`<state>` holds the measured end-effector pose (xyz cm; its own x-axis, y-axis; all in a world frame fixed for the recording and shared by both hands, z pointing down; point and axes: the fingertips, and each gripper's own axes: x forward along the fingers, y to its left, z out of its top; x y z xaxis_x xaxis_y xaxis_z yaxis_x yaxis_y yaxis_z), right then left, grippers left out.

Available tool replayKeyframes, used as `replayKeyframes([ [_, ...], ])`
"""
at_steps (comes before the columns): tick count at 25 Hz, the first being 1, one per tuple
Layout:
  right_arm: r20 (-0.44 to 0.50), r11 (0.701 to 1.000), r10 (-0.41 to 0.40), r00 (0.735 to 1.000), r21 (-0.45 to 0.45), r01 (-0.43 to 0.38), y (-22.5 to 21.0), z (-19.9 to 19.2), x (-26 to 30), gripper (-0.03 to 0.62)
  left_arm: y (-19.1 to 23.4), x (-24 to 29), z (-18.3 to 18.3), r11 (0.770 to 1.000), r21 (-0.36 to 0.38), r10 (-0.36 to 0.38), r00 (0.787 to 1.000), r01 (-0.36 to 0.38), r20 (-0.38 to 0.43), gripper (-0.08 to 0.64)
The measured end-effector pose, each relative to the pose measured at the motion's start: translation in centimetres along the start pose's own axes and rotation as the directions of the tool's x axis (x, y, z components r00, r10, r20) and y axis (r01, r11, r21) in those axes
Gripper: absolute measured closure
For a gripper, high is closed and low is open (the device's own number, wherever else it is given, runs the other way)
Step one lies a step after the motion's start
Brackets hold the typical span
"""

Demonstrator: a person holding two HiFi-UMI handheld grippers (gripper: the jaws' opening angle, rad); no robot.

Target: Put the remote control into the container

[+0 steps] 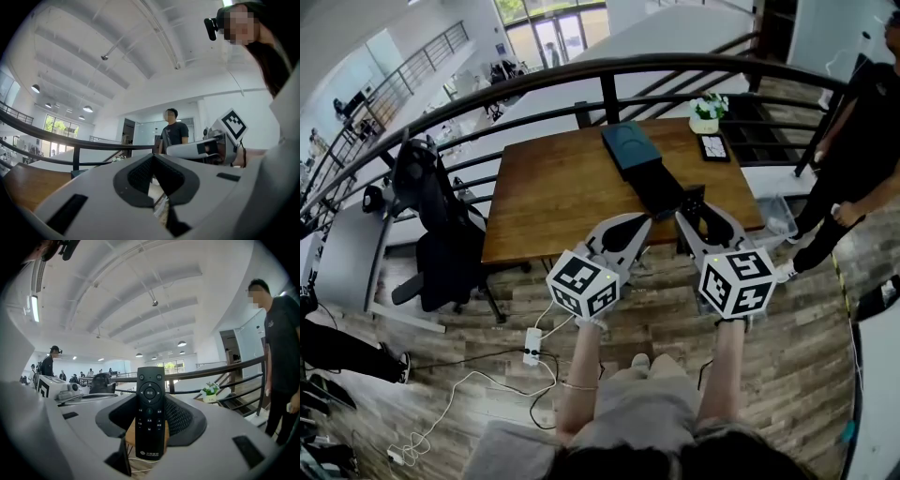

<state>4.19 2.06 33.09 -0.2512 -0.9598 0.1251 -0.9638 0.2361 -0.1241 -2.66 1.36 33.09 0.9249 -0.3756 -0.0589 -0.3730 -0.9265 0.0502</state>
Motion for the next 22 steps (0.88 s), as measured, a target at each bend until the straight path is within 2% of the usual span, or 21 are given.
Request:
replayKeyframes([
  [8,-0.024,1.0,0.01,1.0,0.006,-0.01,-1.5,-0.4,1.8,0.396,1.5,1.4,-0.9,1.0,-0.016,0.013,1.0,-0.013,-0.014,0.556],
  [22,-0.077,0.998,0.057,0.995,0.004,-0.057,-6.1,0.2,8.1,0.396,6.9,6.1,-1.5,0.997,-0.04,0.071,0.997,-0.072,-0.023,0.556],
])
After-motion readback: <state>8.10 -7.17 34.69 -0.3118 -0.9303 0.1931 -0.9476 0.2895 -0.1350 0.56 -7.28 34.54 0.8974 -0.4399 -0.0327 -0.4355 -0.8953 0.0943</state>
